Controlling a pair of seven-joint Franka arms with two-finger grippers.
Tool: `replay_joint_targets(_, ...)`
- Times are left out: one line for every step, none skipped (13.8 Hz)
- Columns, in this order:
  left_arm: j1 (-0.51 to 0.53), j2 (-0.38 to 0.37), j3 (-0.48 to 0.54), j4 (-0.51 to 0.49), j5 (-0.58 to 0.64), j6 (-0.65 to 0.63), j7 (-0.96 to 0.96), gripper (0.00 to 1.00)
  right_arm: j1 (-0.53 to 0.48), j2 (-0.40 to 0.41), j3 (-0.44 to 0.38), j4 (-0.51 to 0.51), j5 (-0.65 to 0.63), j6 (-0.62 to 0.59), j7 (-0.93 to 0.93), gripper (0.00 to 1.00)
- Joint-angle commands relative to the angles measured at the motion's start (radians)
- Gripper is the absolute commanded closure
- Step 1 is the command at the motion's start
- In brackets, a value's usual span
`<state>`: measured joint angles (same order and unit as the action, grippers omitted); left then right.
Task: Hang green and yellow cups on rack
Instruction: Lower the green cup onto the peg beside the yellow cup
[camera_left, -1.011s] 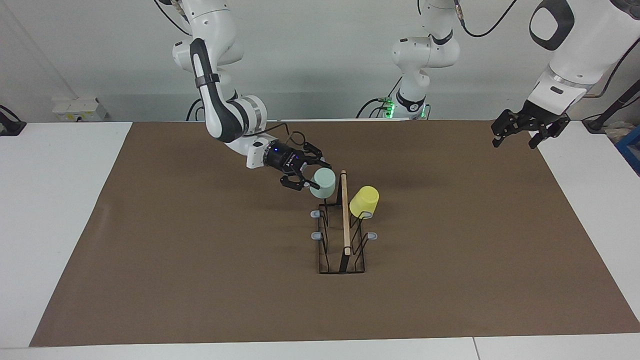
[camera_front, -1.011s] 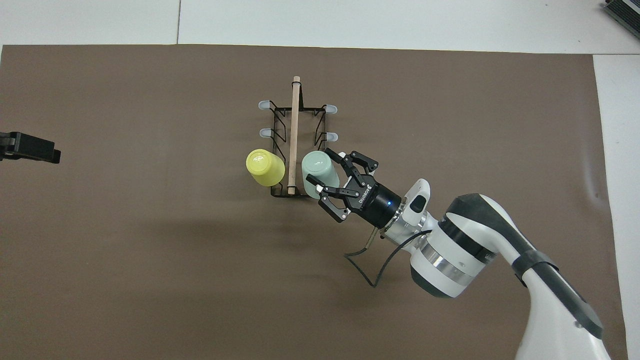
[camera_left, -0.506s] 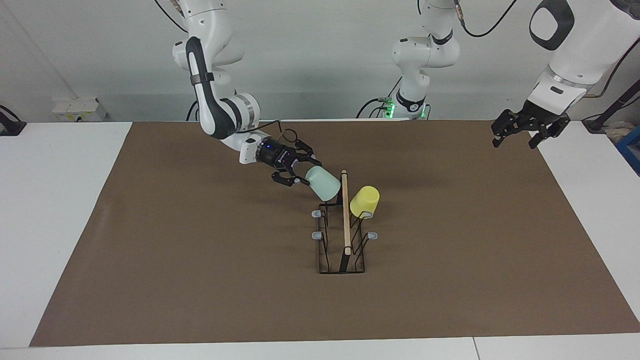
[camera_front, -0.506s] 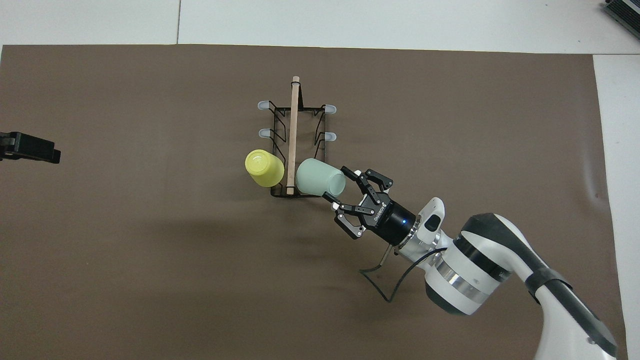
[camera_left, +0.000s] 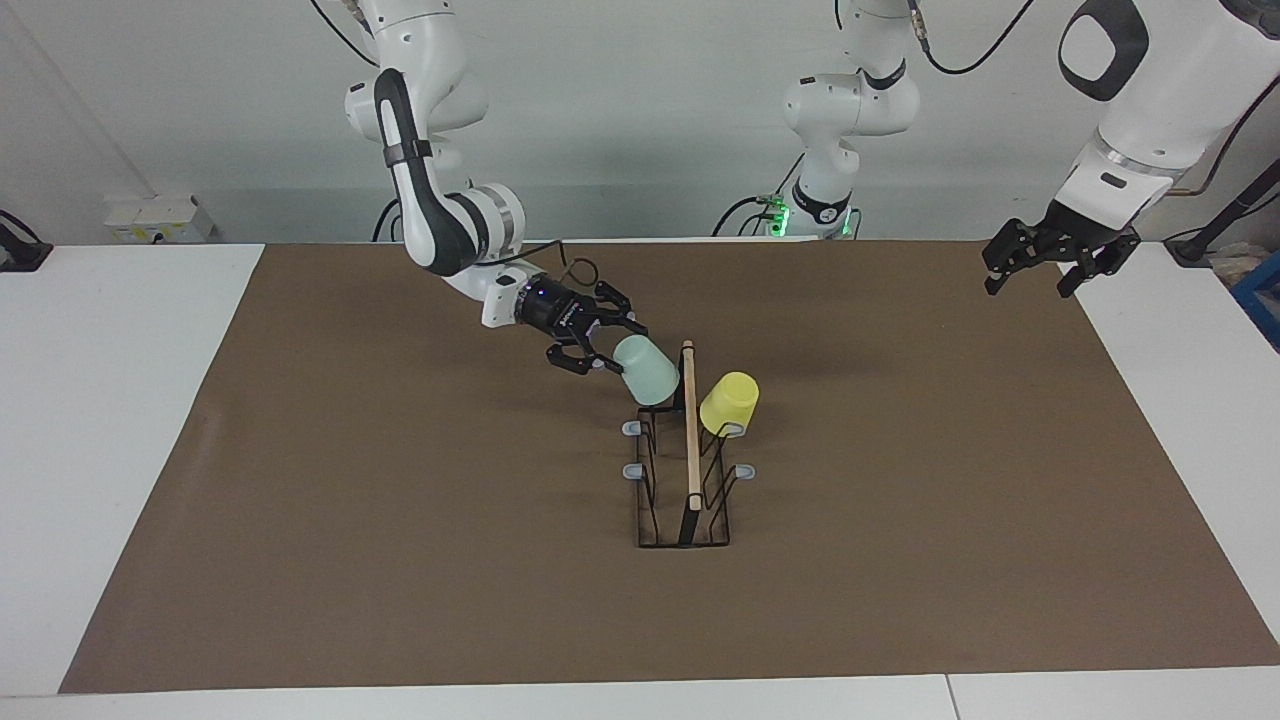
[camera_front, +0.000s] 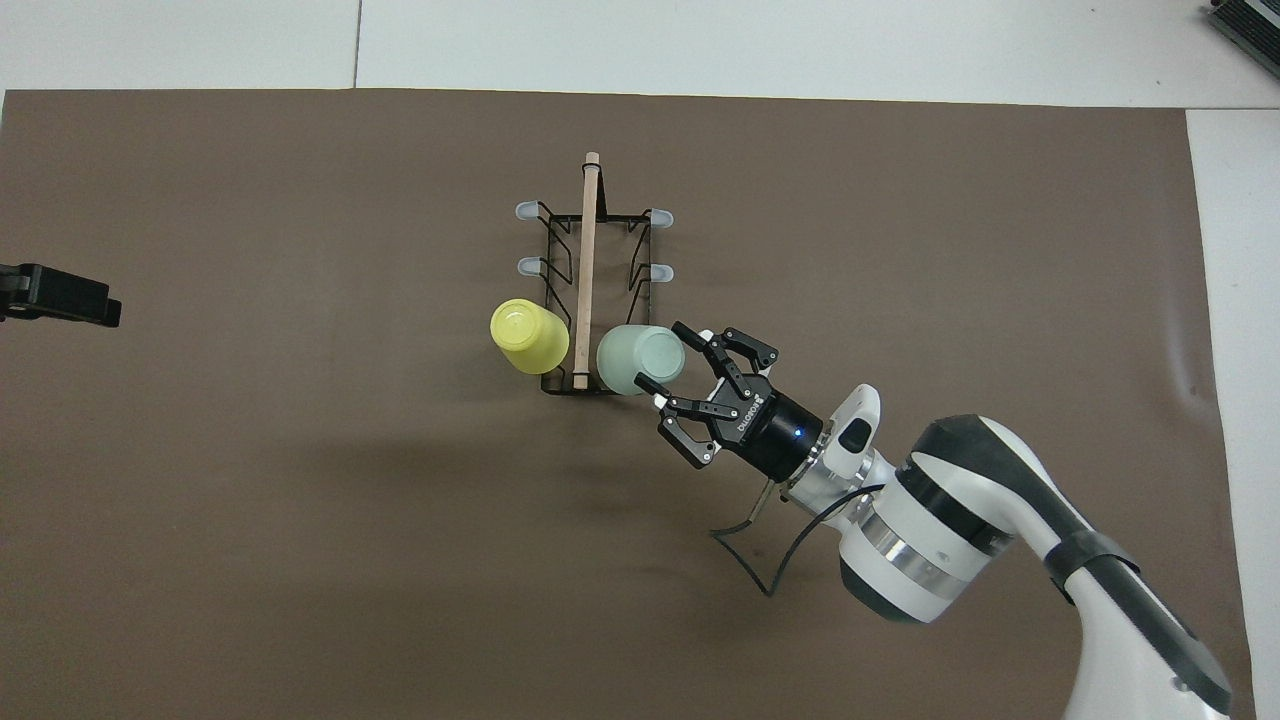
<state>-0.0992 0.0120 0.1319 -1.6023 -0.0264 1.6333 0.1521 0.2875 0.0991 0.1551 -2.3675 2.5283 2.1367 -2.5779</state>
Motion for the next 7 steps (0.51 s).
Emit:
replay_joint_targets(-0.001, -0.006, 0.0, -0.004, 0.003, -0.004, -0.011, 0.0, 0.01, 0.021, 0.011, 0.033, 0.032, 0.018, -0.016, 0.01)
replay_joint_targets(-0.001, -0.006, 0.0, -0.004, 0.003, -0.004, -0.011, 0.0, 0.01, 0.019, 0.011, 0.033, 0.032, 0.018, -0.018, 0.0)
replay_joint_targets(-0.001, -0.006, 0.0, -0.004, 0.003, -0.004, -0.011, 0.0, 0.01, 0.018, 0.011, 0.034, 0.032, 0.018, -0.018, 0.0)
replay_joint_targets(-0.001, -0.006, 0.0, -0.004, 0.003, -0.004, -0.009, 0.0, 0.01, 0.017, 0.011, 0.034, 0.032, 0.018, -0.016, 0.0)
replay_joint_targets(-0.001, -0.006, 0.0, -0.004, 0.003, -0.004, -0.011, 0.0, 0.01, 0.017, 0.011, 0.034, 0.03, 0.018, -0.016, 0.0)
replay_joint_targets(-0.001, -0.006, 0.0, -0.004, 0.003, -0.004, -0.011, 0.0, 0.01, 0.017, 0.011, 0.036, 0.03, 0.018, -0.016, 0.0)
replay_joint_targets(-0.001, -0.006, 0.0, -0.004, 0.003, -0.004, -0.011, 0.0, 0.01, 0.014, 0.011, 0.042, 0.03, 0.029, -0.013, 0.0)
